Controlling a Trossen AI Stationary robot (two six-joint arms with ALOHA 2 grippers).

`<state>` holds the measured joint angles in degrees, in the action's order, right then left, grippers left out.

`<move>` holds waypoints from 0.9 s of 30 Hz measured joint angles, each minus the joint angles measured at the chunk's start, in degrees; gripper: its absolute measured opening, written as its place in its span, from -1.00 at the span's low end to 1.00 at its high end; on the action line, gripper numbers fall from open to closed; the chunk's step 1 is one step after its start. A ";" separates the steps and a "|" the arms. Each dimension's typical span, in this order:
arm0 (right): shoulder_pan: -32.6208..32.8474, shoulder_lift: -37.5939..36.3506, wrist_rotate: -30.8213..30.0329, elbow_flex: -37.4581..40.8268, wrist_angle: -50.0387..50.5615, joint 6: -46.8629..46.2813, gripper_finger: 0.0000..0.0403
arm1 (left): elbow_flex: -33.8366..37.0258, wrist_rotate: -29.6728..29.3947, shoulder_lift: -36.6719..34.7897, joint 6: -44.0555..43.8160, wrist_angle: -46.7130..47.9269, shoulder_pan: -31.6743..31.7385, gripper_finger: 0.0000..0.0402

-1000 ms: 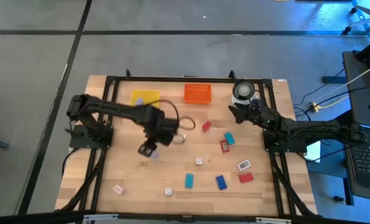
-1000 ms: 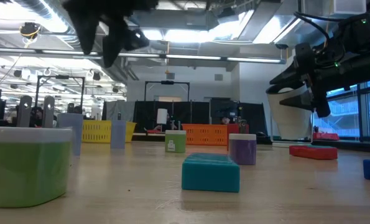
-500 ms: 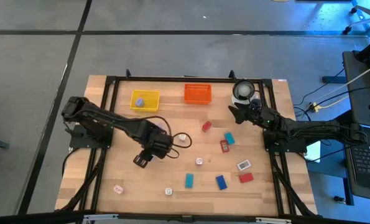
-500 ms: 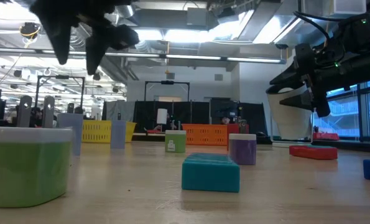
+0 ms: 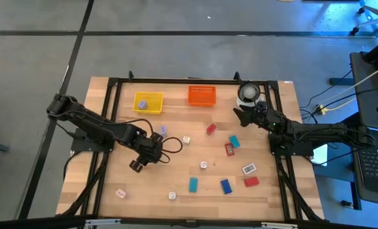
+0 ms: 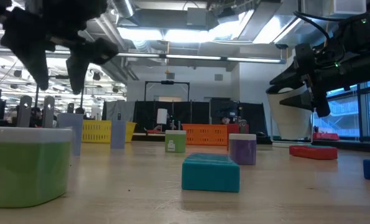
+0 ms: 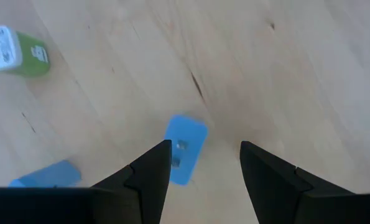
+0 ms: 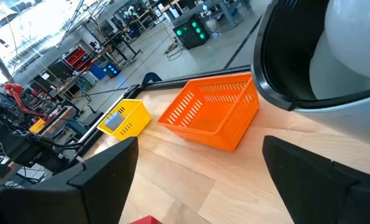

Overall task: Pick & Place Office items
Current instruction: Put the bottom light blue changer adapter into the yellow bin

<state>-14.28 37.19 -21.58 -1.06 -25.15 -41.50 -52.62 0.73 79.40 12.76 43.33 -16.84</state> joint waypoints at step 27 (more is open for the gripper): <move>0.00 0.02 -1.70 0.02 1.31 -3.69 0.72 | 14.84 6.09 -2.60 7.16 -19.91 5.29 0.31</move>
<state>-14.28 37.21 -23.29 -1.04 -23.84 -45.19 -37.78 6.82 76.79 19.91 23.41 -11.55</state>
